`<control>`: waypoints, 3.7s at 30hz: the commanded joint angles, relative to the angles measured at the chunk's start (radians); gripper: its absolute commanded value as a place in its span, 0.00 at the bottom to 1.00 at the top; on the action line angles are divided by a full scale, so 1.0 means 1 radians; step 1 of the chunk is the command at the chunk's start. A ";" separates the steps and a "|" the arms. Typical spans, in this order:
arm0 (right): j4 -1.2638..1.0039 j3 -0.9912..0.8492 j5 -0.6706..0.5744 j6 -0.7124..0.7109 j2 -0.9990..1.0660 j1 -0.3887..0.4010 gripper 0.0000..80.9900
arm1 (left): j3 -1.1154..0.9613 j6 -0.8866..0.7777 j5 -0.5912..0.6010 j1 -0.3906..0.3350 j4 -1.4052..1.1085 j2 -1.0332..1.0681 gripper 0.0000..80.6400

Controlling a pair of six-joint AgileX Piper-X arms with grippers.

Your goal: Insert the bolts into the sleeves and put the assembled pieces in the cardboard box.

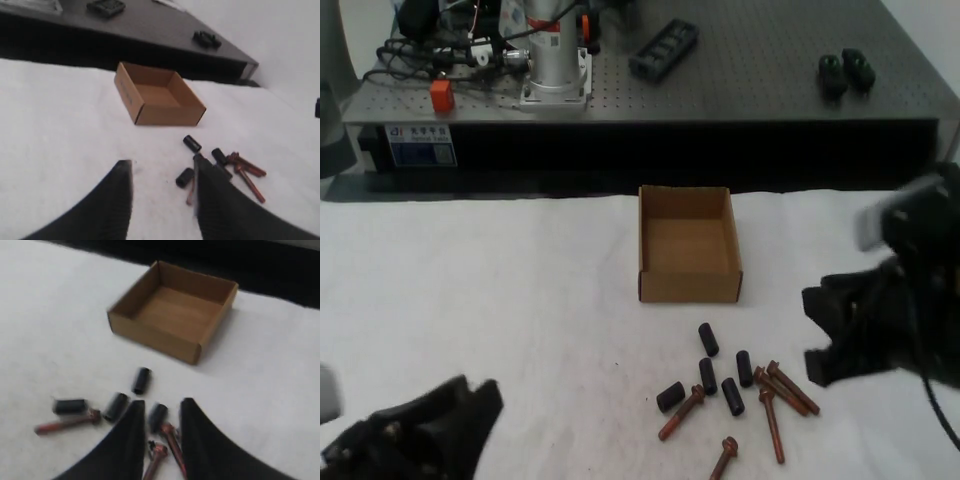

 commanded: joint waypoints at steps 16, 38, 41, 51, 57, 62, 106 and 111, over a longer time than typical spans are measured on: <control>0.294 -0.348 -0.015 -0.183 0.597 -0.084 0.24 | -0.356 0.204 0.232 0.000 0.039 0.690 0.38; 0.243 -0.348 -0.039 -0.180 0.739 -0.084 0.22 | -0.400 0.339 0.220 0.000 0.039 0.725 0.38; 0.234 -0.348 -0.037 -0.168 0.744 -0.084 0.09 | -0.420 0.364 0.240 0.000 0.067 0.752 0.38; 0.307 -0.333 -0.168 -0.045 0.584 -0.137 0.05 | -0.767 0.544 0.271 -0.002 0.280 1.091 0.38; 0.310 -0.208 -0.198 -0.001 0.339 -0.157 0.05 | -1.094 0.668 0.256 -0.016 0.549 1.329 0.38; 0.308 -0.109 -0.198 0.012 0.168 -0.157 0.05 | -1.306 0.780 0.197 -0.061 0.794 1.509 0.38; -0.729 0.143 -0.554 0.784 -0.144 -0.041 0.05 | -0.668 0.372 0.550 -0.029 -0.036 0.874 0.01; -0.866 0.147 -0.554 0.842 -0.135 0.055 0.05 | -0.505 0.240 0.737 -0.029 -0.350 0.772 0.01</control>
